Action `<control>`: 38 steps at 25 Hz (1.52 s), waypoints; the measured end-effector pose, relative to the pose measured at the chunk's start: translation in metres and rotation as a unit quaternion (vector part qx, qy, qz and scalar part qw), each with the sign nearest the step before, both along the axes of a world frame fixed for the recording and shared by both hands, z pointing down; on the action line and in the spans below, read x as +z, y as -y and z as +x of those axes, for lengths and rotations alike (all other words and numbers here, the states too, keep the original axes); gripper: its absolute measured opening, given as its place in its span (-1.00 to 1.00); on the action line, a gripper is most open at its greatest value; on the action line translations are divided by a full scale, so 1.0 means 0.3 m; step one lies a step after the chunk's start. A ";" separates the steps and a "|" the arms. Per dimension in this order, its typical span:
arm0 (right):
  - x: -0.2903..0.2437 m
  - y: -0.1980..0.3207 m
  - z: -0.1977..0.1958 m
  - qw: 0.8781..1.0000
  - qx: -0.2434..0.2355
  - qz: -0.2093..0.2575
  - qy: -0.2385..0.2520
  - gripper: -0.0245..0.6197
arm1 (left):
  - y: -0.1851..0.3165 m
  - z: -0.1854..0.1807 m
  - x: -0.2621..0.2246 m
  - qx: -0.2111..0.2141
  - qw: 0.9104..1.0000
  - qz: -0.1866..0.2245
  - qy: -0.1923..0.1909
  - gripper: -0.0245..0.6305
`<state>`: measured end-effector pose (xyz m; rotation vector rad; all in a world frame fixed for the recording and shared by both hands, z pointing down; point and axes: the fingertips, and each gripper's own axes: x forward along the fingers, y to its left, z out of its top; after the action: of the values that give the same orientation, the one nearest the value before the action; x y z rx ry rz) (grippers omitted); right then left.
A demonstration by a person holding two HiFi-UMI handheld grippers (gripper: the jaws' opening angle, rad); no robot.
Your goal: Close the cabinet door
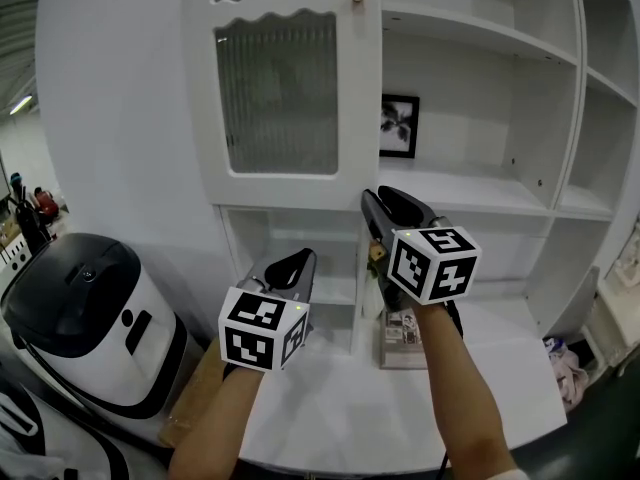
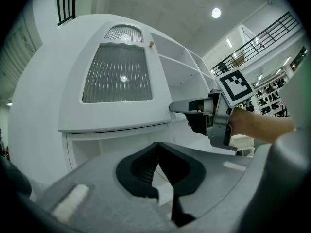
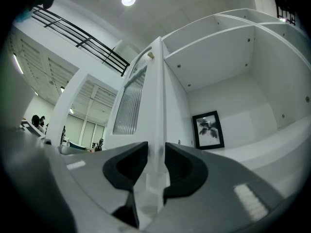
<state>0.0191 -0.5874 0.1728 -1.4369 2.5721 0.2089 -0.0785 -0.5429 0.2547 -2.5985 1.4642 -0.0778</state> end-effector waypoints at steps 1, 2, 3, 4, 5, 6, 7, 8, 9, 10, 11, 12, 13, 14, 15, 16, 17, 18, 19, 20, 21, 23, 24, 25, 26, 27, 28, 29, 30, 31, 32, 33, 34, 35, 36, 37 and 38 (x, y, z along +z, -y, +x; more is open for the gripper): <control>-0.001 0.006 0.000 1.000 0.000 0.000 0.000 -0.57 | 0.003 -0.002 -0.004 -0.002 1.000 0.001 -0.001 -0.92; -0.001 0.011 0.000 1.000 0.000 -0.001 -0.001 -0.57 | 0.006 -0.005 -0.008 -0.003 1.000 0.002 -0.001 -0.92; -0.002 0.016 0.000 1.000 0.001 -0.001 -0.002 -0.57 | 0.009 -0.007 -0.011 -0.005 1.000 0.003 -0.002 -0.92; -0.002 0.022 -0.001 1.000 0.001 -0.002 -0.003 -0.57 | 0.012 -0.009 -0.013 -0.006 1.000 0.004 -0.002 -0.92; -0.002 0.027 0.000 1.000 0.001 -0.002 -0.003 -0.57 | 0.014 -0.010 -0.014 -0.008 1.000 0.005 -0.002 -0.92; -0.002 0.031 0.000 1.000 0.001 -0.002 -0.004 -0.57 | 0.016 -0.010 -0.013 -0.009 1.000 0.005 -0.003 -0.92; -0.002 0.035 0.001 1.000 0.001 -0.001 -0.004 -0.57 | 0.019 -0.010 -0.012 -0.010 1.000 0.006 -0.003 -0.92; -0.001 0.037 0.000 1.000 0.000 -0.001 -0.004 -0.57 | 0.021 -0.011 -0.012 -0.011 1.000 0.006 -0.004 -0.92; -0.002 0.038 -0.001 1.000 -0.002 -0.001 -0.005 -0.58 | 0.022 -0.013 -0.012 -0.012 1.000 0.006 -0.005 -0.92; -0.002 0.037 -0.001 1.000 -0.003 0.000 -0.006 -0.57 | 0.024 -0.015 -0.013 -0.013 1.000 0.006 -0.006 -0.92; -0.002 0.037 -0.002 1.000 -0.003 0.001 -0.006 -0.57 | 0.025 -0.016 -0.014 -0.013 1.000 0.006 -0.007 -0.92; -0.003 0.036 -0.002 1.000 -0.004 0.001 -0.006 -0.57 | 0.027 -0.016 -0.016 -0.013 1.000 0.005 -0.008 -0.92; -0.003 0.036 -0.002 1.000 -0.003 0.001 -0.005 -0.58 | 0.028 -0.015 -0.017 -0.013 1.000 0.004 -0.010 -0.92; -0.003 0.036 -0.001 1.000 -0.003 0.000 -0.005 -0.57 | 0.029 -0.013 -0.017 -0.013 1.000 0.003 -0.011 -0.92; -0.003 0.036 0.000 1.000 -0.001 0.000 -0.005 -0.58 | 0.031 -0.011 -0.017 -0.013 1.000 0.002 -0.013 -0.92; -0.004 0.035 0.002 1.000 0.001 0.001 -0.006 -0.58 | 0.031 -0.009 -0.018 -0.012 1.000 0.001 -0.014 -0.92; -0.004 0.034 0.003 1.000 0.003 0.001 -0.007 -0.58 | 0.031 -0.008 -0.018 -0.012 1.000 -0.001 -0.016 -0.92; -0.004 0.030 0.003 1.000 0.006 0.001 -0.009 -0.57 | 0.029 -0.007 -0.018 -0.011 1.000 -0.002 -0.017 -0.92; -0.003 0.026 0.003 1.000 0.009 0.002 -0.010 -0.58 | 0.026 -0.009 -0.019 -0.011 1.000 -0.004 -0.018 -0.92; -0.002 0.020 0.002 1.000 0.013 0.002 -0.012 -0.58 | 0.022 -0.012 -0.019 -0.011 1.000 -0.005 -0.018 -0.92; -0.002 0.014 0.002 1.000 0.017 0.003 -0.012 -0.59 | 0.018 -0.017 -0.021 -0.012 1.000 -0.005 -0.018 -0.92; -0.005 0.002 0.003 1.000 0.024 0.005 -0.010 -0.67 | 0.008 -0.030 -0.024 -0.014 1.000 -0.006 -0.018 -0.92; -0.005 -0.004 0.004 1.000 0.028 0.005 -0.008 -0.71 | 0.001 -0.038 -0.024 -0.014 1.000 -0.006 -0.017 -0.92; -0.005 -0.011 0.005 1.000 0.031 0.003 -0.006 -0.71 | -0.007 -0.046 -0.024 -0.015 1.000 -0.007 -0.017 -0.92; -0.003 -0.018 0.004 0.999 0.032 0.001 -0.004 -0.71 | -0.016 -0.055 -0.023 -0.015 1.000 -0.008 -0.017 -0.92; -0.001 -0.028 0.000 0.999 0.033 -0.001 -0.003 -0.71 | -0.025 -0.064 -0.022 -0.015 1.000 -0.009 -0.016 -0.92; 0.002 -0.039 -0.007 0.999 0.034 -0.003 -0.003 -0.71 | -0.034 -0.073 -0.023 -0.015 1.000 -0.010 -0.016 -0.92; 0.006 -0.051 -0.016 0.999 0.036 -0.004 -0.005 -0.71 | -0.043 -0.083 -0.024 -0.015 1.000 -0.010 -0.017 -0.92; 0.012 -0.065 -0.025 0.999 0.037 -0.005 -0.007 -0.71 | -0.053 -0.094 -0.026 -0.016 1.000 -0.010 -0.018 -0.92; 0.018 -0.078 -0.035 0.999 0.038 -0.006 -0.008 -0.71 | -0.063 -0.105 -0.028 -0.016 1.000 -0.011 -0.018 -0.92; 0.023 -0.091 -0.045 0.999 0.039 -0.008 -0.009 -0.72 | -0.073 -0.119 -0.029 -0.017 1.000 -0.011 -0.019 -0.92; 0.029 -0.103 -0.055 0.999 0.041 -0.009 -0.009 -0.72 | -0.083 -0.133 -0.030 -0.018 1.000 -0.011 -0.020 -0.92; 0.034 -0.117 -0.065 0.999 0.042 -0.011 -0.010 -0.73 | -0.094 -0.147 -0.030 -0.019 1.000 -0.012 -0.020 -0.92; 0.040 -0.131 -0.074 0.999 0.043 -0.013 -0.011 -0.73 | -0.105 -0.162 -0.029 -0.021 0.999 -0.013 -0.020 -0.92; 0.046 -0.148 -0.082 0.999 0.044 -0.014 -0.011 -0.74 | -0.117 -0.176 -0.027 -0.022 0.999 -0.014 -0.021 -0.92; 0.052 -0.165 -0.089 0.999 0.045 -0.016 -0.011 -0.75 | -0.131 -0.190 -0.025 -0.023 0.999 -0.016 -0.022 -0.92; 0.058 -0.182 -0.096 0.999 0.047 -0.017 -0.010 -0.76 | -0.145 -0.204 -0.022 -0.023 0.999 -0.017 -0.023 -0.92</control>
<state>-0.0096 -0.5327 0.1903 -1.5784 2.5385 0.1950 -0.1397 -0.4995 0.2480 -2.6100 1.5532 -0.0496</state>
